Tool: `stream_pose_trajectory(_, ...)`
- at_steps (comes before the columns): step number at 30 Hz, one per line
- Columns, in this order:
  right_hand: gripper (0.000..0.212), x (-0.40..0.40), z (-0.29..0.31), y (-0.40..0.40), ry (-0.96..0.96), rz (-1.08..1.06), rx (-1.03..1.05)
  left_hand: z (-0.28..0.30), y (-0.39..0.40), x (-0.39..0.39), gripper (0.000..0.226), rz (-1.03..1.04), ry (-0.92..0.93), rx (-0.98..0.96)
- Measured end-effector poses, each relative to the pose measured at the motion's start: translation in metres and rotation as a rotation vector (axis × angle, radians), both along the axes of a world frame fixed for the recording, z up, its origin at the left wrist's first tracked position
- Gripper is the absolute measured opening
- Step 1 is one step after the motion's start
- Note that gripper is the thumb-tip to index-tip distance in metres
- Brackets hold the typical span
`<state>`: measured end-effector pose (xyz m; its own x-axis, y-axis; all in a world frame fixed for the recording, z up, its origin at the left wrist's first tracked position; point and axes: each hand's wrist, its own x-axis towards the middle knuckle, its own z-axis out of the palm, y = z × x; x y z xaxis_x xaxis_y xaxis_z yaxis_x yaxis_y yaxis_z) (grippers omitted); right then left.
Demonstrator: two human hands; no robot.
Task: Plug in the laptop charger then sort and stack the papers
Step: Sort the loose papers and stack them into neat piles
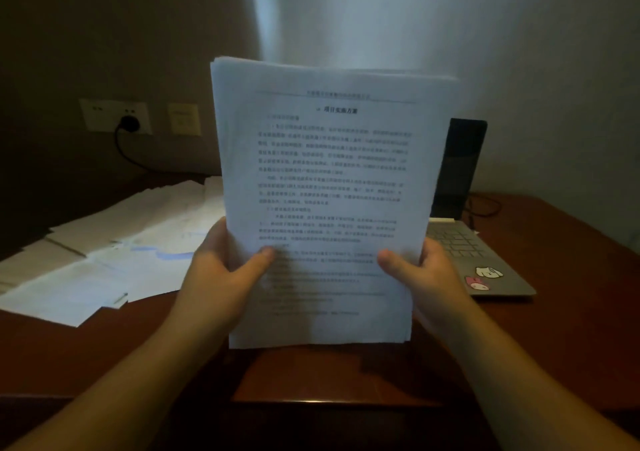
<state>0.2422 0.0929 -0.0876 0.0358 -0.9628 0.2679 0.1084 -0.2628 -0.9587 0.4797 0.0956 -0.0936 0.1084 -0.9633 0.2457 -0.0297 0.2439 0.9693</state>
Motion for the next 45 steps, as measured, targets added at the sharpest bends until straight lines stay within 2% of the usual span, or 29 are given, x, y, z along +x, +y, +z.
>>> stream_pose_trajectory(4, 0.028, 0.006, -0.005, -0.001, -0.071, -0.013, -0.015, -0.006, 0.001, -0.001, 0.041, -0.017, 0.04, -0.03)
stream_pose_trajectory(9, 0.031, 0.006, -0.005, -0.003, -0.1, 0.001, 0.008, -0.014, 0.002, -0.003, 0.036, 0.016, 0.017, -0.03)
stream_pose_trajectory(15, 0.02, 0.007, -0.008, -0.005, 0.013, -0.094, 0.027, -0.019, -0.001, -0.01, 0.042, 0.047, -0.121, -0.026)
stream_pose_trajectory(18, 0.019, 0.003, -0.005, -0.007, 0.042, -0.121, 0.039, -0.01, -0.007, -0.011, 0.043, 0.07, -0.101, -0.025)
stream_pose_trajectory(21, 0.023, -0.003, -0.001, -0.005, 0.067, -0.091, 0.084, 0.0, -0.013, -0.017, 0.041, 0.12, -0.006, -0.032)
stream_pose_trajectory(22, 0.027, -0.007, -0.002, -0.004, 0.019, -0.063, 0.11, 0.003, -0.016, -0.02, 0.041, 0.148, 0.047, -0.037)
stream_pose_trajectory(26, 0.042, -0.002, -0.011, 0.005, -0.396, -0.005, 0.22, 0.01, -0.028, -0.038, 0.043, 0.209, 0.288, -0.024)
stream_pose_trajectory(28, 0.038, 0.014, -0.016, 0.011, -0.46, -0.024, 0.224, 0.005, -0.03, -0.053, 0.043, 0.216, 0.369, 0.004)
stream_pose_trajectory(31, 0.02, 0.035, -0.024, 0.013, -0.413, -0.174, 0.245, -0.005, -0.025, -0.077, 0.039, 0.227, 0.44, 0.053)
stream_pose_trajectory(34, 0.016, 0.034, -0.027, 0.005, -0.327, -0.327, 0.263, -0.008, -0.024, -0.088, 0.038, 0.203, 0.427, 0.101)
stream_pose_trajectory(38, 0.012, 0.01, -0.022, 0.001, -0.191, -0.433, 0.275, -0.007, -0.027, -0.082, 0.046, 0.04, 0.355, 0.139)
stream_pose_trajectory(40, 0.01, -0.006, -0.017, 0.0, -0.127, -0.478, 0.277, -0.002, -0.032, -0.074, 0.048, -0.019, 0.395, 0.152)
stream_pose_trajectory(42, 0.012, -0.026, -0.012, -0.001, -0.069, -0.507, 0.286, 0.008, -0.043, -0.063, 0.038, -0.015, 0.472, 0.18)
stream_pose_trajectory(45, 0.015, -0.06, -0.004, -0.005, 0.022, -0.523, 0.32, 0.029, -0.059, -0.047, 0.026, -0.025, 0.592, 0.328)
